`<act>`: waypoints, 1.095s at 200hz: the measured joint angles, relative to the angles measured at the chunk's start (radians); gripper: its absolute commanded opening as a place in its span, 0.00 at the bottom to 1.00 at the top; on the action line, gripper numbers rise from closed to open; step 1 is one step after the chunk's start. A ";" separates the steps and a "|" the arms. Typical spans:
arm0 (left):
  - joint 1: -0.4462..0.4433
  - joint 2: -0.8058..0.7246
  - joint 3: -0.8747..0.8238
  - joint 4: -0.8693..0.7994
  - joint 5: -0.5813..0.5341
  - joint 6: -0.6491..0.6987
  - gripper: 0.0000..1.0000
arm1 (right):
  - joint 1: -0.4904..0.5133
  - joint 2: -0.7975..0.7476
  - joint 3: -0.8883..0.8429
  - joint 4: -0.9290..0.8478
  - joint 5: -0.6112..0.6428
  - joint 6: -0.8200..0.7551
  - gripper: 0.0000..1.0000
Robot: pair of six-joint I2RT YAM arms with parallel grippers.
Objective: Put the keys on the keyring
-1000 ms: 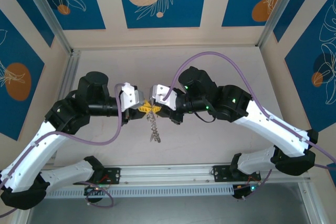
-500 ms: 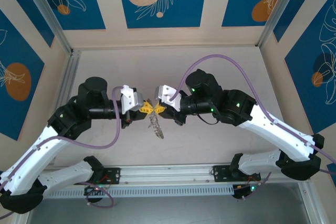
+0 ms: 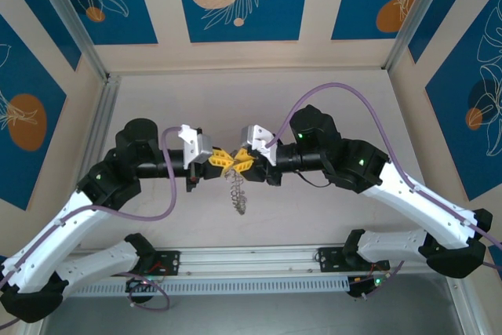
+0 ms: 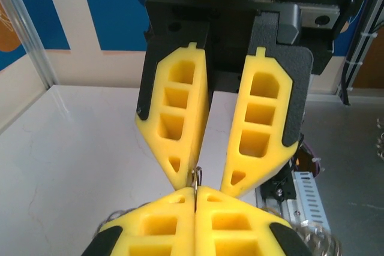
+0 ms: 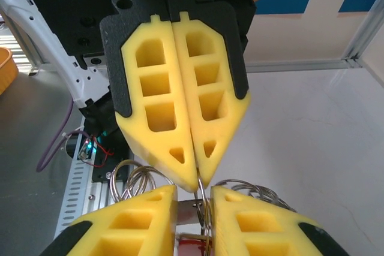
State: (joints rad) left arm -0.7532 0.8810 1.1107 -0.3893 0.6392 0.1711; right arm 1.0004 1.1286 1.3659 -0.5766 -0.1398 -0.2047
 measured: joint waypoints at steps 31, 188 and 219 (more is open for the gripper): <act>0.000 -0.028 -0.064 0.090 0.019 -0.051 0.00 | -0.010 -0.008 -0.020 0.018 -0.024 0.008 0.19; 0.000 -0.062 -0.133 0.348 0.097 -0.192 0.00 | -0.037 -0.098 -0.120 0.148 -0.047 0.029 0.03; 0.000 -0.059 -0.133 0.352 0.097 -0.192 0.00 | -0.040 -0.099 -0.132 0.163 -0.062 0.026 0.11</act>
State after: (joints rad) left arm -0.7528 0.8219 0.9775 -0.0376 0.7364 -0.0208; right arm 0.9600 1.0294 1.2343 -0.4137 -0.2016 -0.1783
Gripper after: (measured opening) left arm 0.050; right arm 0.079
